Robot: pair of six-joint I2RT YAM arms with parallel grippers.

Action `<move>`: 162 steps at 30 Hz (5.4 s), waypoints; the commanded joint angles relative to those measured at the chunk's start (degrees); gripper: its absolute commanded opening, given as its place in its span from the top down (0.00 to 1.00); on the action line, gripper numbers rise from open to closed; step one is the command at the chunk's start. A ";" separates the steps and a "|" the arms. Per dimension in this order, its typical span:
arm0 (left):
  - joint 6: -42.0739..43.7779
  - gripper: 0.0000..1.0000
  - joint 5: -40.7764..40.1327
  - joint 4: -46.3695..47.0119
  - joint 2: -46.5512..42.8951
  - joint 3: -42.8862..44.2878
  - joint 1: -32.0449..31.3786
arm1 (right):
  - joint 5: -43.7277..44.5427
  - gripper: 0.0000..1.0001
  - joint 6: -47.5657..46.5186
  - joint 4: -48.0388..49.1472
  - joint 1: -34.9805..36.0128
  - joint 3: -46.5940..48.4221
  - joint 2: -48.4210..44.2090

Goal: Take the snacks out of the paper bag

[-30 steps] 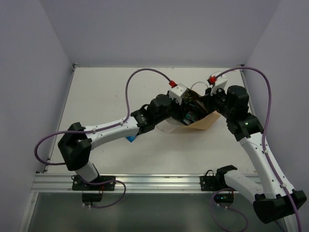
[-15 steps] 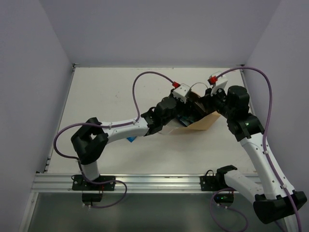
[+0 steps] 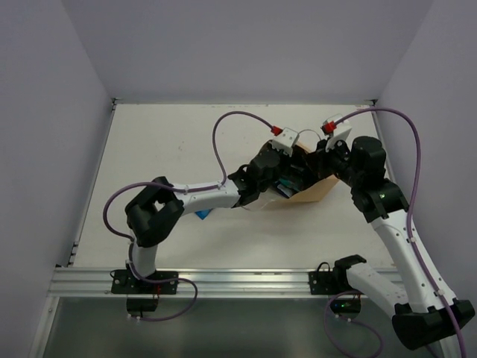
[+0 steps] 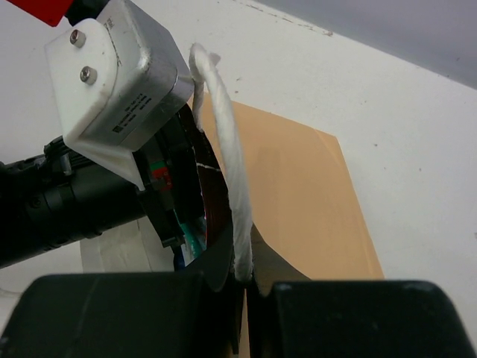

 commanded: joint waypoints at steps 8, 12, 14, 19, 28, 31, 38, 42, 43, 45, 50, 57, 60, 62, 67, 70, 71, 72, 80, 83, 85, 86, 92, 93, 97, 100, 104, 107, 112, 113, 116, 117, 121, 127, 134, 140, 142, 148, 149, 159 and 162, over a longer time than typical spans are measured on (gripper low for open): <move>-0.60 1.00 -3.39 -17.71 -24.26 -3.03 0.46 | 3.13 1.00 1.20 3.30 0.30 -0.53 -1.89; 0.63 1.00 -7.34 -26.49 -36.46 -10.74 3.26 | 4.53 1.00 0.59 3.65 0.30 -1.06 -2.15; 0.02 1.00 -8.49 -27.57 -39.56 -14.71 8.16 | 4.89 1.00 0.41 3.83 0.30 -1.32 -2.50; -2.36 1.00 -1.91 -23.19 -42.83 -25.79 22.06 | 5.33 1.00 -0.03 3.74 0.30 -1.15 -2.50; -3.15 0.54 8.98 -21.58 -28.50 -20.54 30.87 | 5.15 1.00 -0.03 3.57 0.30 -1.32 -2.06; -6.13 0.29 14.70 -23.87 -31.56 -20.18 29.38 | 5.33 1.00 -0.12 3.48 0.38 -1.41 -2.50; -15.95 0.04 14.19 -32.40 -36.58 -13.16 12.78 | 6.12 1.00 -0.38 3.74 0.30 -1.85 -2.42; -20.28 0.17 13.66 -31.53 -32.47 -9.37 6.09 | 6.38 1.00 -0.38 3.83 0.38 -1.76 -2.24; -20.46 0.18 13.31 -31.26 -31.15 -8.50 3.73 | 6.30 1.00 -0.38 3.83 0.30 -1.76 -2.41; -20.72 0.26 13.13 -31.17 -27.47 -5.68 2.05 | 6.29 1.00 -0.29 3.83 0.30 -1.94 -2.50; -21.43 0.38 13.30 -30.91 -20.25 -1.99 0.63 | 6.47 1.00 -0.29 4.00 0.38 -2.46 -3.20; -19.94 0.44 8.13 -30.73 -11.02 -0.05 0.81 | 5.94 1.00 -0.12 4.79 0.30 -3.96 -4.79; -19.67 0.53 7.33 -30.38 -9.08 1.27 0.90 | 6.20 1.00 -0.20 4.80 0.38 -4.31 -5.31; -19.15 0.63 7.15 -29.77 -8.81 1.70 0.90 | 6.21 1.00 -0.29 5.06 0.38 -4.57 -5.49; -17.65 1.00 6.98 -30.38 -12.40 2.32 0.90 | 6.38 1.00 -0.29 4.88 0.30 -4.40 -5.31; -15.81 1.00 5.40 -31.87 -17.06 1.62 0.90 | 6.56 1.00 -0.38 5.06 0.30 -4.31 -4.88; -15.02 1.00 4.79 -32.31 -19.60 1.18 0.90 | 6.56 1.00 -0.38 5.06 0.30 -4.22 -4.79; -14.84 1.00 4.43 -32.66 -20.67 0.57 1.07 | 6.56 1.00 -0.38 5.15 0.30 -4.14 -4.35; -11.59 1.00 3.20 -42.74 -34.18 0.48 6.24 | 7.87 1.00 -0.91 4.44 0.38 -3.52 -3.73; -10.71 1.00 4.33 -47.68 -39.72 0.74 13.44 | 9.10 1.00 -1.17 4.53 0.30 -3.70 -3.73; -9.31 1.00 4.08 -49.53 -41.85 1.53 18.46 | 9.54 1.00 -1.17 4.79 0.30 -3.87 -3.73; -7.47 1.00 3.64 -50.85 -43.25 2.92 19.95 | 9.63 1.00 -1.17 4.71 0.38 -3.78 -3.47; -2.19 1.00 0.56 -50.53 -42.65 5.49 28.22 | 9.72 1.00 -1.43 4.18 0.30 -2.82 -2.94; -1.66 1.00 1.00 -49.29 -42.21 3.66 30.14 | 9.72 1.00 -1.52 4.18 0.38 -2.82 -3.12; -0.42 1.00 6.44 -42.17 -36.95 0.92 34.90 | 10.16 1.00 -1.87 4.27 0.38 -3.08 -3.47; -0.25 1.00 9.70 -36.29 -31.15 0.66 36.84 | 10.08 1.00 -1.96 4.09 0.30 -3.08 -3.56; 1.59 1.00 11.29 -26.37 -24.21 0.38 39.65 | 9.37 1.00 -1.96 4.09 0.30 -3.17 -3.56; 2.65 1.00 11.02 -22.15 -22.26 -1.00 42.55 | 9.02 1.00 -1.96 4.09 0.38 -3.26 -3.56; -3.04 0.70 9.43 -22.73 -26.28 -9.52 46.07 | 8.58 1.00 -2.58 4.09 0.38 -3.61 -3.91; -3.58 0.62 9.70 -22.82 -27.52 -11.63 46.07 | 8.49 1.00 -2.75 4.09 0.38 -3.69 -3.91; -6.40 0.28 15.30 -26.05 -32.61 -17.53 45.72 | 7.18 1.00 -3.37 4.00 0.56 -3.78 -4.43; -7.01 0.23 16.54 -27.47 -33.67 -18.15 45.55 | 7.00 1.00 -3.54 4.09 0.65 -3.70 -4.61; -10.60 0.21 22.60 -36.34 -39.64 -16.49 41.43 | 6.65 1.00 -4.16 3.65 1.44 -2.64 -4.35; -20.08 0.27 22.18 -38.03 -39.67 -10.26 23.41 | 8.75 1.00 -5.48 2.95 4.77 -2.11 -3.56; -27.84 0.28 22.36 -35.13 -29.48 -3.22 11.01 | 9.46 1.00 -5.30 0.75 7.58 -0.44 -2.68; -35.66 0.31 22.18 -30.83 -24.28 -4.18 6.79 | 11.74 1.00 -2.67 0.14 9.96 -0.09 -2.68; -38.38 0.31 21.66 -29.25 -23.14 -5.67 6.43 | 12.09 1.00 -1.97 0.22 10.31 -0.18 -2.68; -41.72 0.30 18.23 -22.13 -18.58 -5.85 6.17 | 12.18 1.00 0.23 0.40 11.89 -0.53 -2.06; -42.08 0.30 17.79 -21.51 -17.78 -5.24 6.17 | 12.44 1.00 0.84 0.57 12.42 -0.62 -2.15; -47.35 0.30 14.54 -18.96 -8.46 -1.81 6.08 | 11.13 1.00 5.07 1.45 13.83 -1.32 -2.50; -47.53 0.30 13.05 -18.26 -7.14 -0.84 6.08 | 10.69 1.00 5.33 1.63 14.09 -1.93 -2.59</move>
